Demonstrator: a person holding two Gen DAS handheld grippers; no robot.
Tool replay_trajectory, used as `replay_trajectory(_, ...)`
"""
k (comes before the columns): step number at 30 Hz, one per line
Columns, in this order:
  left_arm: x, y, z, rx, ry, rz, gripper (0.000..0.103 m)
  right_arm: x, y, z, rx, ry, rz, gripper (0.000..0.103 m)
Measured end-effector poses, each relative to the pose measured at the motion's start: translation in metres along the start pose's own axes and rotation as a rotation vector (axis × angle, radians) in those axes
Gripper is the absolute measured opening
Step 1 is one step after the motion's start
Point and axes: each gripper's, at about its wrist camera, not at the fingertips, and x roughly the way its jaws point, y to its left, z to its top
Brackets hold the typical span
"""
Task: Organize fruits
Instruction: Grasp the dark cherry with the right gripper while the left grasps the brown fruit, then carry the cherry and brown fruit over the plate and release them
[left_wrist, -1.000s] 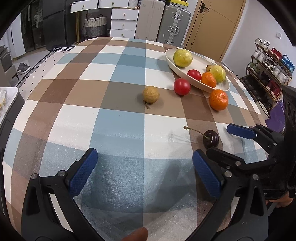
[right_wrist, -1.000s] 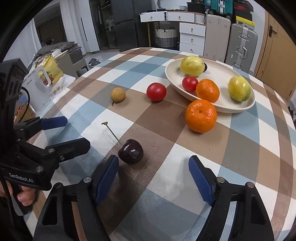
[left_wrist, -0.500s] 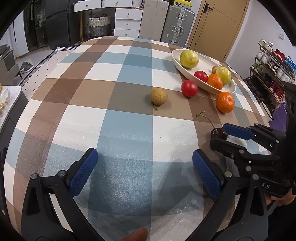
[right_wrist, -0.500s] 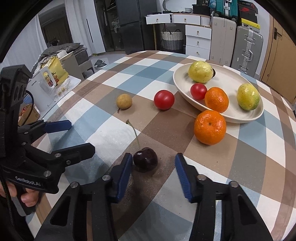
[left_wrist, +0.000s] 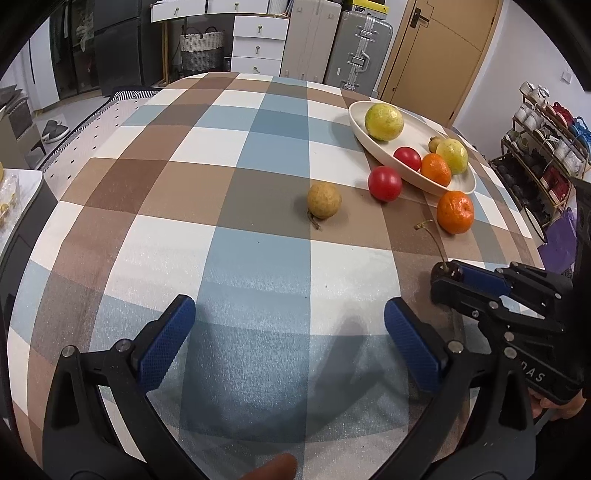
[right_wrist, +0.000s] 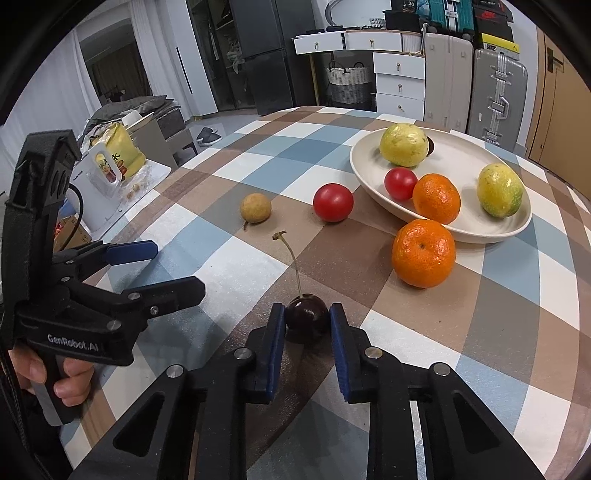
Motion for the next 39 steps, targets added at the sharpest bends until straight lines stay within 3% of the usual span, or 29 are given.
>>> replay_trajectory(7,0.009,0.001,0.013,-0.002,-0.006,0.004,0.101,-0.019,-0.008,-0.003,0.032,-0.046,-0.011,0.024)
replay_trajectory(20,0.037,-0.013,0.049,0.045,-0.017,0.019,0.082,-0.041,-0.034,-0.013,0.110,-0.072,-0.067,0.024)
replay_trajectory(23,0.039,-0.016,0.053,0.047,-0.031,-0.001,0.066,-0.044,-0.040,-0.014,0.131,-0.078,-0.080,0.024)
replay_trajectory(27,0.041,-0.022,0.054,0.074,-0.034,-0.040,0.021,-0.045,-0.043,-0.014,0.142,-0.083,-0.086,0.024)
replay_trajectory(39,0.023,-0.035,0.050,0.098,-0.070,-0.112,0.021,-0.048,-0.049,-0.015,0.155,-0.093,-0.101,0.024)
